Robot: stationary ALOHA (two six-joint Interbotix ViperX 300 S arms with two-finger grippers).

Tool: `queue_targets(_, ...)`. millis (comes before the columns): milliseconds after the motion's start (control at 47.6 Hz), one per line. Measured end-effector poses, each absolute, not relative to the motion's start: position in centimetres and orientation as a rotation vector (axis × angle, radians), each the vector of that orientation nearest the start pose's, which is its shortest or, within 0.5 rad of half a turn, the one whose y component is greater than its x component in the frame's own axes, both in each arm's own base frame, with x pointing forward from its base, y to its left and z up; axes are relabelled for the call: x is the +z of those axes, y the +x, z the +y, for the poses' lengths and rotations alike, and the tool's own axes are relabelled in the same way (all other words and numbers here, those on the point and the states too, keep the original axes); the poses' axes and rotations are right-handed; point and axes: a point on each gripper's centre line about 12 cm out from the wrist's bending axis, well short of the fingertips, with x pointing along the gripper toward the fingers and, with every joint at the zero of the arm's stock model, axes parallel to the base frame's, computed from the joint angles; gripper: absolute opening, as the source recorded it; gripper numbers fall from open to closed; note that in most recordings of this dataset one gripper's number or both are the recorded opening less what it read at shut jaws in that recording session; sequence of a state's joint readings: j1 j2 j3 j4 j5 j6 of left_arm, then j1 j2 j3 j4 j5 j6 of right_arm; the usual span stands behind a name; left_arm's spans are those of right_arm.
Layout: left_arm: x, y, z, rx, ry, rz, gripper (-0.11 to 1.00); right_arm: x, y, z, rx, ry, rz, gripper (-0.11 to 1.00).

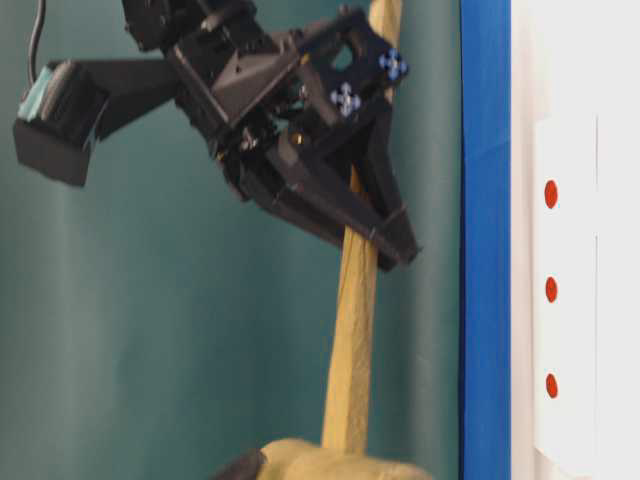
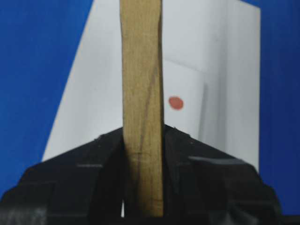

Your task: Hit the mark with a hammer.

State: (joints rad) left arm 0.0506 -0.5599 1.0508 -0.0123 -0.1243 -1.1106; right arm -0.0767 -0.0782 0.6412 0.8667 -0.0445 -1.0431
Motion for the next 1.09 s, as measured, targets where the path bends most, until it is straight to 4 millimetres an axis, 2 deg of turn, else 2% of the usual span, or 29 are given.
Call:
queue_targets(420,24.3,21.5,1.1,0.236,-1.112,0.282,0.91,21.6,35.7,-3.5,-0.089,-0.09,0.534,0.07)
queue_targets(588,24.2,20.6,1.1,0.245,-1.108,0.287,0.91,21.5,35.5,-3.5,-0.093,-0.078,0.535,0.07)
queue_targets(777,24.0,20.3,1.5,0.258,-1.052,0.291,0.9,21.5,35.5,-3.4,-0.099,-0.037,0.535,0.07)
queue_targets(945,24.1,20.2,2.2,0.258,-0.891,0.287,0.88,21.3,35.5,-1.8,-0.075,0.056,0.545,0.07)
queue_targets(1092,24.5,20.1,2.5,0.226,-0.657,0.283,0.84,21.0,35.7,1.1,-0.032,0.116,0.549,0.07)
